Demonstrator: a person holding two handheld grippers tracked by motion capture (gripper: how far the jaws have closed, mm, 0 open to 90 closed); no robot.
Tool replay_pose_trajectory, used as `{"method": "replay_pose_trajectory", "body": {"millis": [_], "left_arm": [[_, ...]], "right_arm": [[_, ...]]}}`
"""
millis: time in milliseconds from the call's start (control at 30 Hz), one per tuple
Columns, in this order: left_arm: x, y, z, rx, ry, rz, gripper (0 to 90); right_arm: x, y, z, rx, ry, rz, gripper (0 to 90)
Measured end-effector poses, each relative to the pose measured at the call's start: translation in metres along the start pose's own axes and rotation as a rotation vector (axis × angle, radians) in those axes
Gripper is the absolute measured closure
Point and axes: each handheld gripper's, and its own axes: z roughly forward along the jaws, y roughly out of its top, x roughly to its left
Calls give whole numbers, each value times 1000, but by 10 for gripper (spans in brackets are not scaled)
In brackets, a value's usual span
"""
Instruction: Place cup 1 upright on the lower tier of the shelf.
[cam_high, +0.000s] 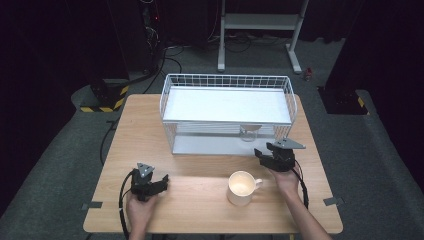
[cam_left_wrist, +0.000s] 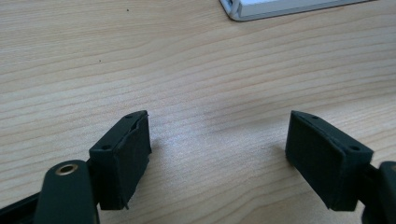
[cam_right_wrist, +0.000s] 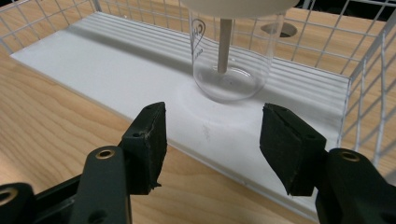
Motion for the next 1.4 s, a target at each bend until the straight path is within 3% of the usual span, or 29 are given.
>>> {"method": "replay_pose_trajectory", "body": {"millis": [567, 1200, 1400], "left_arm": [[0, 0, 0, 0, 0, 0, 222], [0, 0, 0, 0, 0, 0, 222], [0, 0, 0, 0, 0, 0, 221]], "right_arm": [[-10, -14, -25, -40, 18, 35, 406], [-18, -34, -46, -88, 0, 89, 403], [-16, -39, -51, -91, 2, 87, 401]]}}
